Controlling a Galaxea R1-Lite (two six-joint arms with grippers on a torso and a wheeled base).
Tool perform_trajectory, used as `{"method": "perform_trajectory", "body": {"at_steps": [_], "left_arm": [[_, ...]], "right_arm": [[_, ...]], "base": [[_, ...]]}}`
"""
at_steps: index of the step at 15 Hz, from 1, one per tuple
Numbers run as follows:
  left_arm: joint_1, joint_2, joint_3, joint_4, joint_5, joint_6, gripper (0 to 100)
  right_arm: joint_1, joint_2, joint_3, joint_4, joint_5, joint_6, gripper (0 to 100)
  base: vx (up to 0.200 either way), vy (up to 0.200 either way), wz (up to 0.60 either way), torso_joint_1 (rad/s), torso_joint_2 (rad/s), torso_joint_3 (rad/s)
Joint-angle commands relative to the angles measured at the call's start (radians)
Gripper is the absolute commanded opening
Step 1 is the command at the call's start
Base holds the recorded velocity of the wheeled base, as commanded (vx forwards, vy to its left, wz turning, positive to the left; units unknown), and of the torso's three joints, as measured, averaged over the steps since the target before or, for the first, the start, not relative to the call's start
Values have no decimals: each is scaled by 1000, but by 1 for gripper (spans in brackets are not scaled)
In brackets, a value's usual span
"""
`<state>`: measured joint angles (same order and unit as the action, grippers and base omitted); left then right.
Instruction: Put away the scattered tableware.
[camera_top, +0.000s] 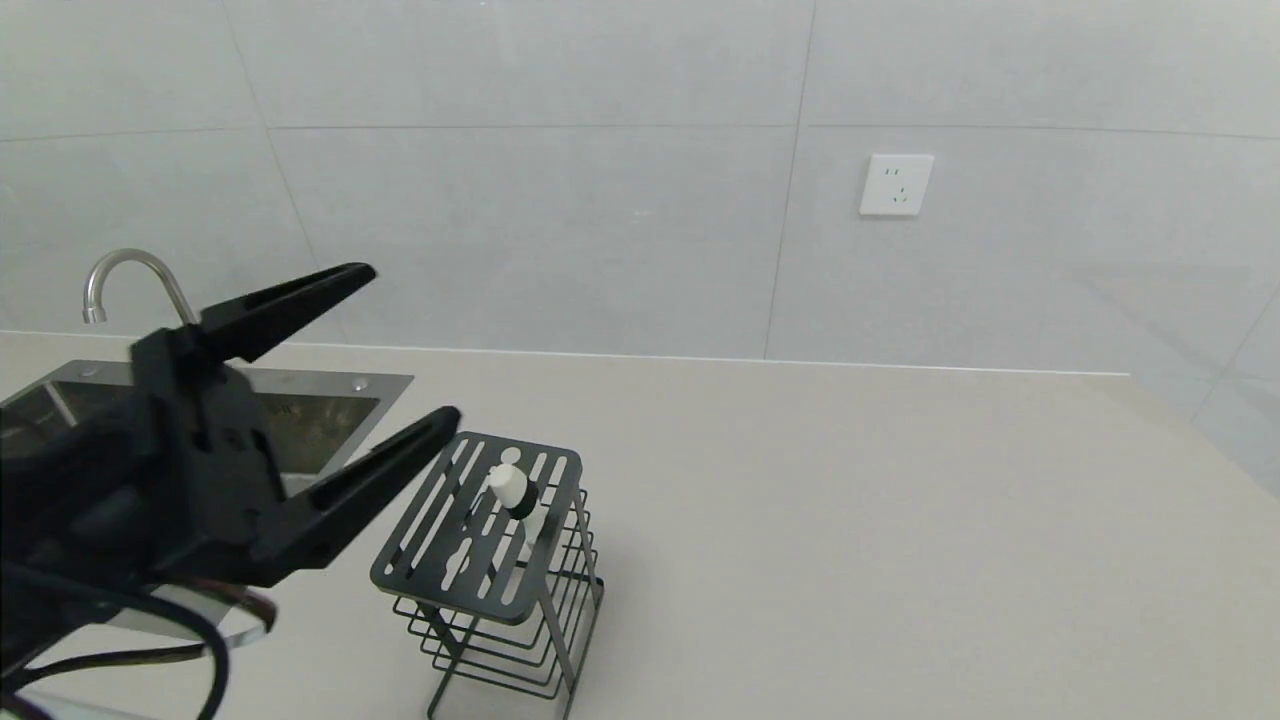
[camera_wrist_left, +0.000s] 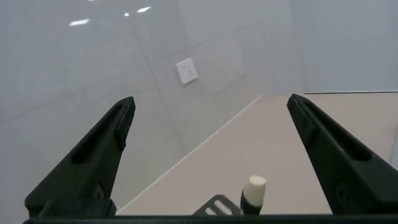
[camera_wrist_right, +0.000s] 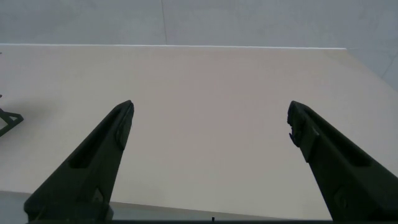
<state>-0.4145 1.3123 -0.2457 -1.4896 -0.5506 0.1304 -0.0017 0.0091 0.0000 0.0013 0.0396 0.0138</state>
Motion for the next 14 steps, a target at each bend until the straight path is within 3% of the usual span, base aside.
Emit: {"method": "perform_trajectory", "body": {"at_steps": [1, 2, 4, 5, 6, 7, 8, 11, 12, 13, 14], "left_arm": [[115, -269, 151, 32, 0, -2, 100], [175, -446, 246, 127, 5, -8, 100], [249, -617, 210, 310, 15, -43, 100], [306, -746, 206, 496, 15, -60, 100], [319, -802, 206, 560, 14, -61, 100], [321, -937, 187, 713, 12, -63, 100], [325, -1007, 161, 793, 12, -63, 100], [355, -1111, 174, 867, 14, -61, 100], [437, -1171, 195, 940, 14, -63, 100], [480, -1210, 209, 994, 12, -63, 100], [490, -1223, 241, 1016, 11, -49, 100]], "right_arm": [[0, 0, 0, 0, 0, 0, 100], [0, 2, 0, -1, 0, 0, 100], [0, 2, 0, 0, 0, 0, 100], [0, 2, 0, 0, 0, 0, 100], [0, 0, 0, 0, 0, 0, 100], [0, 2, 0, 0, 0, 0, 100], [0, 0, 0, -1, 0, 0, 100], [0, 2, 0, 0, 0, 0, 100], [0, 0, 0, -1, 0, 0, 100], [0, 2, 0, 0, 0, 0, 100], [0, 2, 0, 0, 0, 0, 100]], "base": [[0, 0, 0, 0, 0, 0], [0, 0, 0, 0, 0, 0], [0, 0, 0, 0, 0, 0], [0, 0, 0, 0, 0, 0], [0, 0, 0, 0, 0, 0], [0, 0, 0, 0, 0, 0], [0, 0, 0, 0, 0, 0], [0, 0, 0, 0, 0, 0], [0, 0, 0, 0, 0, 0], [0, 0, 0, 0, 0, 0], [0, 0, 0, 0, 0, 0]]}}
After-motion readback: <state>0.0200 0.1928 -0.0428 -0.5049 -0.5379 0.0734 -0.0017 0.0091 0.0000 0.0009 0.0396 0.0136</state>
